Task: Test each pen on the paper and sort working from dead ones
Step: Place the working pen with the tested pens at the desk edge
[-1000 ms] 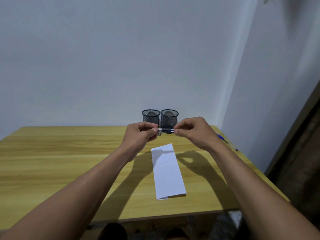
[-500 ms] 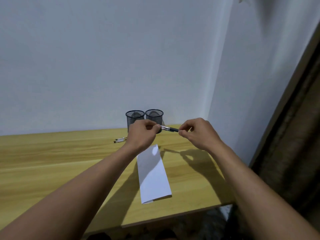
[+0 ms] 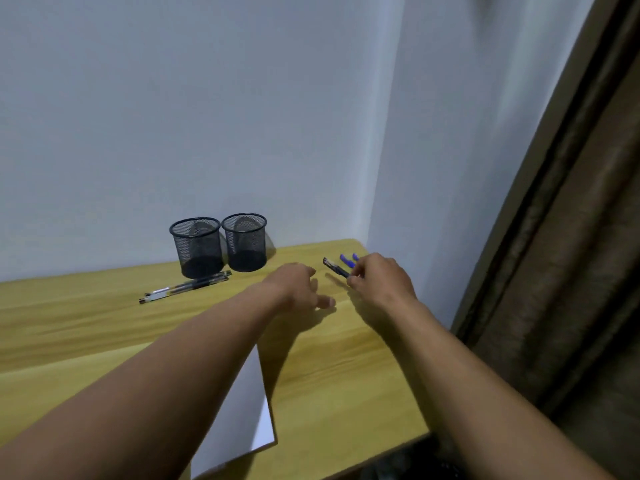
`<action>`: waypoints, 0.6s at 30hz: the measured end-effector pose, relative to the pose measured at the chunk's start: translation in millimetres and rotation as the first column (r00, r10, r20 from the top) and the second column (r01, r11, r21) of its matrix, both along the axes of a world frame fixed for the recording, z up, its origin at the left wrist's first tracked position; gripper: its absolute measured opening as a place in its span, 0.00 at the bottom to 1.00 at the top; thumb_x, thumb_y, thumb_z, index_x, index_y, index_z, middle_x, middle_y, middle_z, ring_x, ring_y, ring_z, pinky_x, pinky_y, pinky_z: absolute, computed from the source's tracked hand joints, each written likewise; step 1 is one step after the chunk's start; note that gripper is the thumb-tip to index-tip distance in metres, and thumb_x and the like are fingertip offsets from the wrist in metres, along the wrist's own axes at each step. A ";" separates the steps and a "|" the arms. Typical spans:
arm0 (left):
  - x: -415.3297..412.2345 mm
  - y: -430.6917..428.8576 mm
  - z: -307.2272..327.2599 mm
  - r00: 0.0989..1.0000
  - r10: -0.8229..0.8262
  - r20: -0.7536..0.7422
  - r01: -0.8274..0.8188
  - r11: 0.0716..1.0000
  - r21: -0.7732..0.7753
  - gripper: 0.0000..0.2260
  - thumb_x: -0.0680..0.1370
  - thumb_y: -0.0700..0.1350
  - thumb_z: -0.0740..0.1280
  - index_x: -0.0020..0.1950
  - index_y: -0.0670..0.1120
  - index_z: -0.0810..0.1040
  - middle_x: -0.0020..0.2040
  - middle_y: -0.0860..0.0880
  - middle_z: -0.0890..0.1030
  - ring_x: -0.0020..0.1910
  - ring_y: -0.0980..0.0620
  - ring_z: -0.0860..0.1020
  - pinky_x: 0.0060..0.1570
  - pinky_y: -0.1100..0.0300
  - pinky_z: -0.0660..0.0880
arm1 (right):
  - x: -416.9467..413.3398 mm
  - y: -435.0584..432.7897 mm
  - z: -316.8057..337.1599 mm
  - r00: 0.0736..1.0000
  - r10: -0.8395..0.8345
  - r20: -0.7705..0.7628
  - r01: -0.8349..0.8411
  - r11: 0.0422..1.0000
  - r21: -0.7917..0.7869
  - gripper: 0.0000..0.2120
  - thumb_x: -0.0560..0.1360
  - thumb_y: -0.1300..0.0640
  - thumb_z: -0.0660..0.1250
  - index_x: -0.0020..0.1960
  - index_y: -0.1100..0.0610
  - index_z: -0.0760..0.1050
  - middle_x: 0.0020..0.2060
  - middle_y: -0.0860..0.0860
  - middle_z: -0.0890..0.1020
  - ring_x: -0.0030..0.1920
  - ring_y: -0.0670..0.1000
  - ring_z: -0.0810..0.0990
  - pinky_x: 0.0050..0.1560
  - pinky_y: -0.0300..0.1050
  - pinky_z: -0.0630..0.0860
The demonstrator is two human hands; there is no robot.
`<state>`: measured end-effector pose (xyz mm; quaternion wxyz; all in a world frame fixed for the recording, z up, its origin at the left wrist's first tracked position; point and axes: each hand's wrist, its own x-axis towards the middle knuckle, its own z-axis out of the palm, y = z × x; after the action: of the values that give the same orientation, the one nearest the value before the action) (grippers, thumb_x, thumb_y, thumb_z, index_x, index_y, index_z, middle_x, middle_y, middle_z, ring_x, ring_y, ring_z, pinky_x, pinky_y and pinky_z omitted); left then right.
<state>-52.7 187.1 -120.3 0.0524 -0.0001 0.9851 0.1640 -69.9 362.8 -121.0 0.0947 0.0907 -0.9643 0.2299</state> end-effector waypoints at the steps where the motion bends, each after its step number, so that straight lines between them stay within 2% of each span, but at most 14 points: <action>1: -3.2 0.9 -3.0 1.000 0.001 0.022 -0.001 1.000 -0.019 0.41 0.69 0.67 0.72 0.75 0.47 0.68 0.71 0.45 0.74 0.69 0.43 0.73 0.66 0.49 0.72 | -6.4 -3.8 -4.0 1.000 -0.014 -0.002 0.014 1.000 0.018 0.08 0.76 0.56 0.66 0.46 0.52 0.85 0.50 0.51 0.84 0.50 0.57 0.82 0.51 0.52 0.80; 4: -9.2 1.2 -8.4 0.998 0.001 0.057 0.004 0.996 -0.091 0.38 0.66 0.70 0.70 0.69 0.49 0.75 0.66 0.46 0.77 0.63 0.44 0.76 0.60 0.50 0.76 | -26.9 -13.6 -12.5 1.000 -0.027 -0.010 0.028 0.994 0.103 0.09 0.76 0.55 0.65 0.49 0.53 0.84 0.48 0.54 0.84 0.48 0.59 0.81 0.45 0.48 0.77; 8: -11.8 -0.4 -9.1 0.999 -0.009 0.044 0.015 0.991 -0.133 0.40 0.66 0.72 0.69 0.71 0.50 0.73 0.67 0.47 0.75 0.65 0.45 0.74 0.59 0.51 0.75 | -48.7 -19.1 -20.6 0.999 -0.032 -0.014 0.033 0.987 0.159 0.09 0.79 0.56 0.64 0.54 0.56 0.81 0.49 0.55 0.83 0.45 0.58 0.77 0.42 0.47 0.73; 13: -9.9 0.5 -8.0 0.999 -0.024 0.042 0.030 0.988 -0.154 0.41 0.67 0.72 0.68 0.73 0.50 0.71 0.68 0.47 0.73 0.66 0.44 0.73 0.60 0.51 0.74 | -56.6 -19.7 -23.5 1.000 -0.017 -0.025 0.022 0.982 0.190 0.08 0.79 0.55 0.65 0.53 0.57 0.80 0.46 0.55 0.81 0.43 0.58 0.77 0.41 0.48 0.72; 15: -7.9 -0.8 -8.8 0.999 -0.031 0.044 0.036 0.991 -0.129 0.39 0.68 0.71 0.68 0.72 0.50 0.72 0.68 0.48 0.75 0.65 0.45 0.74 0.59 0.51 0.75 | -53.8 -17.6 -21.0 0.999 -0.005 -0.033 0.011 0.983 0.185 0.08 0.78 0.54 0.65 0.51 0.57 0.80 0.43 0.54 0.81 0.42 0.58 0.78 0.40 0.48 0.72; 18: -2.1 -9.0 -7.3 1.000 -0.021 -0.016 0.021 1.000 0.006 0.37 0.69 0.67 0.72 0.72 0.48 0.72 0.69 0.48 0.76 0.65 0.46 0.76 0.61 0.51 0.75 | -44.7 -14.2 -12.1 0.998 0.046 -0.039 -0.038 0.986 0.165 0.08 0.78 0.52 0.67 0.49 0.56 0.81 0.41 0.53 0.81 0.43 0.58 0.80 0.44 0.51 0.79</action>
<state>-54.9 178.1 -127.5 0.0462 0.0119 0.9849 0.1663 -114.6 348.6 -133.0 0.1028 0.1235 -0.9756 0.1495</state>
